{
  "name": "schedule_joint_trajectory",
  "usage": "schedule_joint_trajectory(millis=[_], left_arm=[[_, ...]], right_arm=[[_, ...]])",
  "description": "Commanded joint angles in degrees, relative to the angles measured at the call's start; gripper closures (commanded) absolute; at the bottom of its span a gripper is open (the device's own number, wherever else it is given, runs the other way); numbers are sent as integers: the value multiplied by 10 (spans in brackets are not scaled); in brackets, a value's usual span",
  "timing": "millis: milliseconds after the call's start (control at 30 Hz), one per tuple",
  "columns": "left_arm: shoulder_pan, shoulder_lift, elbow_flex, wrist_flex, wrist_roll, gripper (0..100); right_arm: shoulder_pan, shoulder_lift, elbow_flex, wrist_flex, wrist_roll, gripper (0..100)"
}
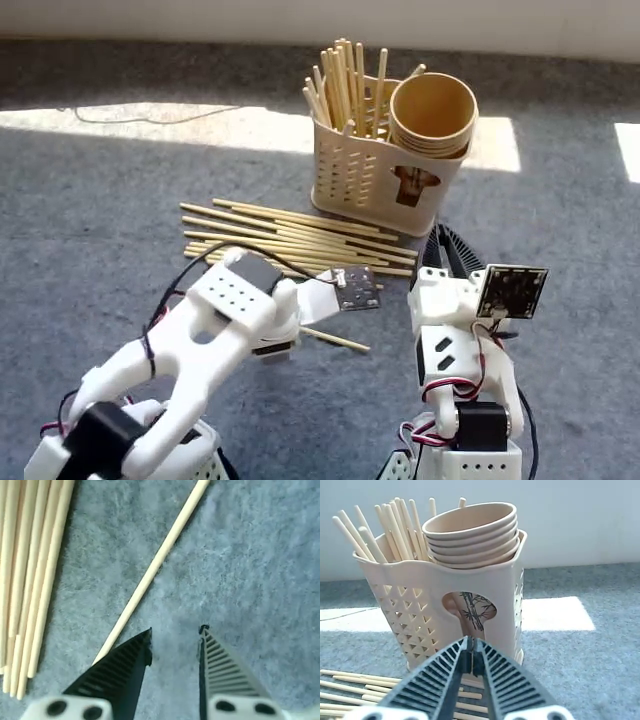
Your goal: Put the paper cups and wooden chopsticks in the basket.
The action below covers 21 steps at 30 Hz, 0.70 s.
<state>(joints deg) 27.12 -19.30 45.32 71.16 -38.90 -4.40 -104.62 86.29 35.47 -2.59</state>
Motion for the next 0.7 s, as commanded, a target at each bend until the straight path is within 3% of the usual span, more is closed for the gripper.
schedule_joint_trajectory(millis=[0,267,500,667], left_arm=[[7,76,-29,-50,-18,843],[7,150,-29,-86,-37,942],[7,145,-43,-81,-33,948],[-3,89,-85,-8,-33,945]], right_arm=[[-4,-6,-4,-16,6,971],[-4,-6,-4,-16,6,971],[-4,-6,-4,-16,7,971],[-4,-6,-4,-16,7,971]])
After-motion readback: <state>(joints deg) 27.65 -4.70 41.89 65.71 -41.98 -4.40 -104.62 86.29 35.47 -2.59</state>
